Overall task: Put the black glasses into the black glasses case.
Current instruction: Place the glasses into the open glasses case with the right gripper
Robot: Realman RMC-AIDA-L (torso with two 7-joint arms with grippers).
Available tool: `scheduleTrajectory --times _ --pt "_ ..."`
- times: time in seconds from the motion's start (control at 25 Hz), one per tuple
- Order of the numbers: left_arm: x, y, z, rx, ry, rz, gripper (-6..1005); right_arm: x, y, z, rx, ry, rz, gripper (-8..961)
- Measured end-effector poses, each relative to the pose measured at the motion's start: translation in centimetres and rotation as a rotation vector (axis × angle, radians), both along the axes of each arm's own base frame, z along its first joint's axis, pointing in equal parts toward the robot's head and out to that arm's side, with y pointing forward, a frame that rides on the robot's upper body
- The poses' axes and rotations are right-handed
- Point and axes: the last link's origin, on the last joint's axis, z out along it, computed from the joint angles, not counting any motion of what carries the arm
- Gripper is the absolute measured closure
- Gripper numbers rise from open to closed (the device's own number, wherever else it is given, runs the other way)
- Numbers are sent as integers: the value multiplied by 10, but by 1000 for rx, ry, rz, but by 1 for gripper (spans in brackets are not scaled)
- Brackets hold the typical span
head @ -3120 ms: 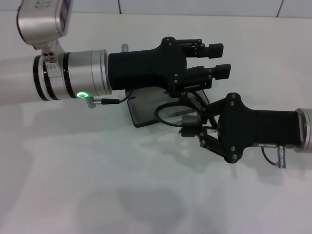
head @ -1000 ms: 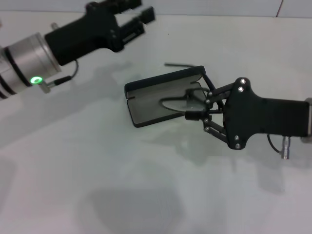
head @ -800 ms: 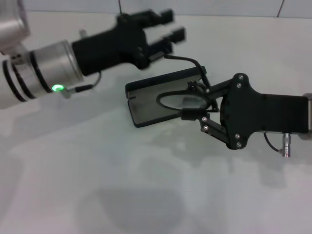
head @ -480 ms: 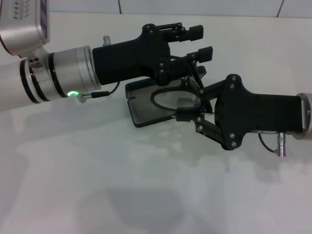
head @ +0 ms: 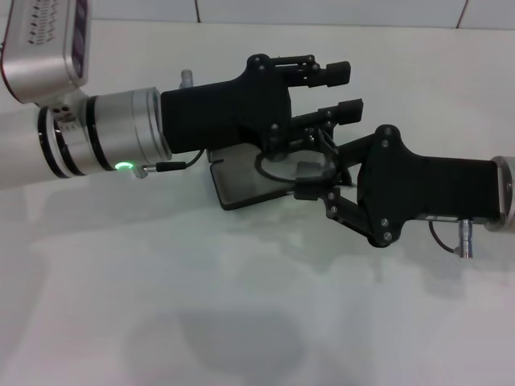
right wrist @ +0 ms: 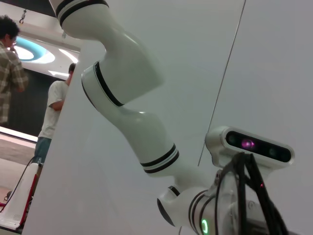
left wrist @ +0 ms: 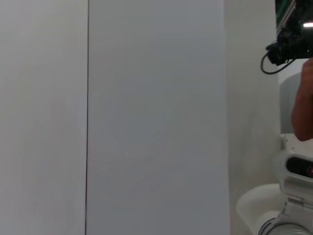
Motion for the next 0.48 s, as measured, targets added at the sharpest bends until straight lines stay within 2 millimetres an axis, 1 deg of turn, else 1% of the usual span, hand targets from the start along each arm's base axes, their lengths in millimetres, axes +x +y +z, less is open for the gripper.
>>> scheduleTrajectory --times 0.2,0.36,0.48 --pt "-3 2 3 26 -14 23 519 4 -1 0 1 -14 -2 816" --pt "-15 11 15 139 -62 116 519 15 -4 -3 29 -91 6 815" --pt "-28 18 27 231 -103 204 519 27 6 -7 137 -196 -39 815"
